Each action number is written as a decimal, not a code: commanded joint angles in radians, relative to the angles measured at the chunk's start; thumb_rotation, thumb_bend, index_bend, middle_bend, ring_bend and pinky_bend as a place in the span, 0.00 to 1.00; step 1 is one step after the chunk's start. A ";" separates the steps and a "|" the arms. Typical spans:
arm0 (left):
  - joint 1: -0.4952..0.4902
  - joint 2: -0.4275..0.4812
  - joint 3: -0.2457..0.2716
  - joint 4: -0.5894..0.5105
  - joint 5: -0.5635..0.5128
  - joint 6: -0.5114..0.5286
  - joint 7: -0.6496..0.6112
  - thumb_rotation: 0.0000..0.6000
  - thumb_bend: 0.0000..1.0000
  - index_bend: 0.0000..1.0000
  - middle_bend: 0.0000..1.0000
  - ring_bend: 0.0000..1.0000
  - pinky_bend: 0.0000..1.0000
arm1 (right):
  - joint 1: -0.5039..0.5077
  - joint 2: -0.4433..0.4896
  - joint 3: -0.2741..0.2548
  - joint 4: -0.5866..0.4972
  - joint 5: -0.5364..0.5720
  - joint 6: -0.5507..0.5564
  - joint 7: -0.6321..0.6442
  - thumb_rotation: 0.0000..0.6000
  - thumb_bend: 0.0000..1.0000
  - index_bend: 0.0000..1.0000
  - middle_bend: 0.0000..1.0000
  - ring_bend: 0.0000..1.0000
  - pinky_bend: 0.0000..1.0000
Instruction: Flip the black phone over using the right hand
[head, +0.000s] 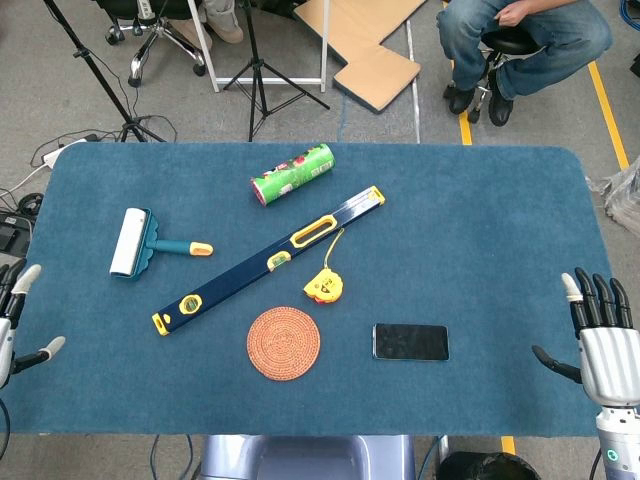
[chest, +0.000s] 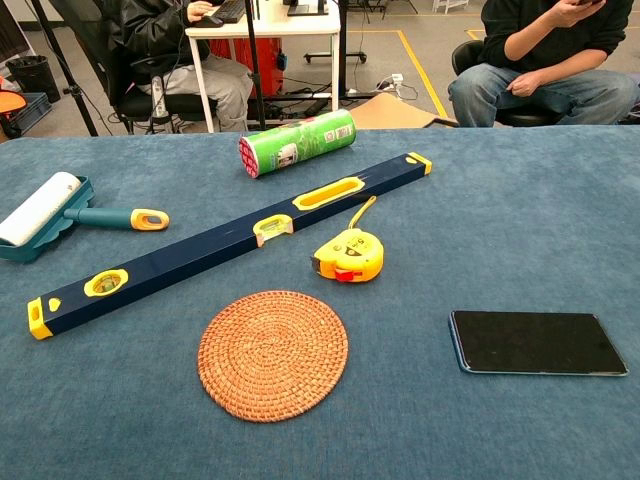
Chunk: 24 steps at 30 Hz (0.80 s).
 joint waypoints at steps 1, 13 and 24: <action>0.002 0.017 0.005 -0.023 -0.018 -0.018 0.017 1.00 0.00 0.00 0.00 0.00 0.00 | -0.001 0.023 -0.011 -0.041 0.027 -0.037 -0.053 1.00 0.00 0.00 0.00 0.00 0.00; -0.006 0.008 0.006 -0.017 -0.029 -0.044 0.057 1.00 0.00 0.00 0.00 0.00 0.00 | 0.094 0.026 -0.046 -0.111 0.003 -0.234 -0.139 1.00 0.00 0.05 0.00 0.00 0.00; -0.028 -0.001 -0.021 -0.017 -0.110 -0.105 0.099 1.00 0.00 0.00 0.00 0.00 0.00 | 0.419 -0.108 0.017 -0.205 0.134 -0.705 -0.538 1.00 0.00 0.12 0.12 0.00 0.00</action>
